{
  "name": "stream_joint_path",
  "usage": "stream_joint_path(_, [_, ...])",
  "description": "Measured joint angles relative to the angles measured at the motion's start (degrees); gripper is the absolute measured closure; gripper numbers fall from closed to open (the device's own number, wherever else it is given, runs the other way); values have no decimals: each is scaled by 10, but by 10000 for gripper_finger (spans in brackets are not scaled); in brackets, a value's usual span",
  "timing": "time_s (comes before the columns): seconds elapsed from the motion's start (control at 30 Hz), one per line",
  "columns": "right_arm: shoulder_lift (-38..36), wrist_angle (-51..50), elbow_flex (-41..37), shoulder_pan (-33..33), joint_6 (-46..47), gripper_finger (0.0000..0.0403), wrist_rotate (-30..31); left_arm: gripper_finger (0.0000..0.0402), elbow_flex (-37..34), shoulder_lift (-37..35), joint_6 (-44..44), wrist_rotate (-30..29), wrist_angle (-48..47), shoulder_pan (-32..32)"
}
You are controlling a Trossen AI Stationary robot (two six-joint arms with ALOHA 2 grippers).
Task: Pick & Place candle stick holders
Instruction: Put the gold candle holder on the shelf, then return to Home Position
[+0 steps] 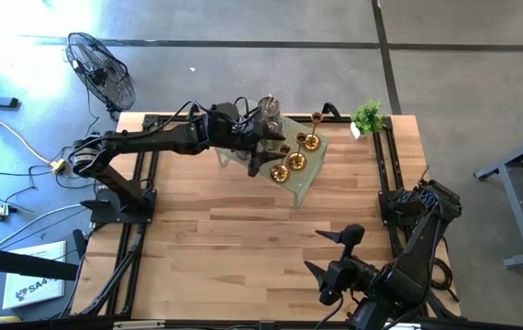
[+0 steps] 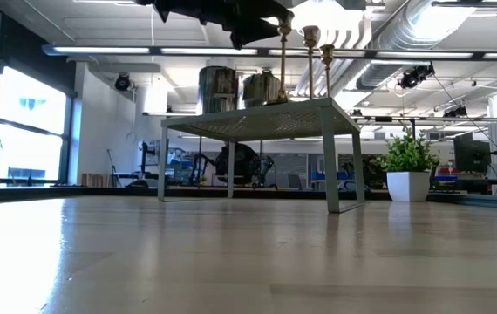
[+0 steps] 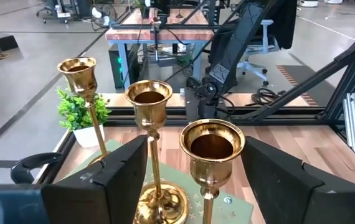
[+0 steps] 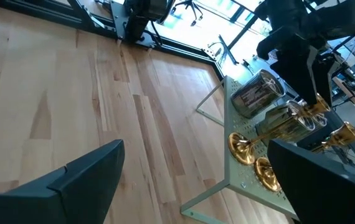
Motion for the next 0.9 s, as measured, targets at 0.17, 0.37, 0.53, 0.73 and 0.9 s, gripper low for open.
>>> stream_joint_path(0.17, [0,0,0,0,1,13,-6,148,0,-7,0,-2,0,0])
stream_joint_path(0.37, [0,0,0,0,1,13,-2,148,0,-35,0,-21,11,0])
stream_joint_path(0.53, [0,0,0,0,-8,13,-6,148,0,-66,0,-41,1,0])
stream_joint_path(0.73, [0,17,0,0,-16,13,14,148,0,-126,0,-35,-42,0])
stream_joint_path(0.9, [1,16,0,-6,-21,13,22,147,0,-184,-1,-36,-114,0])
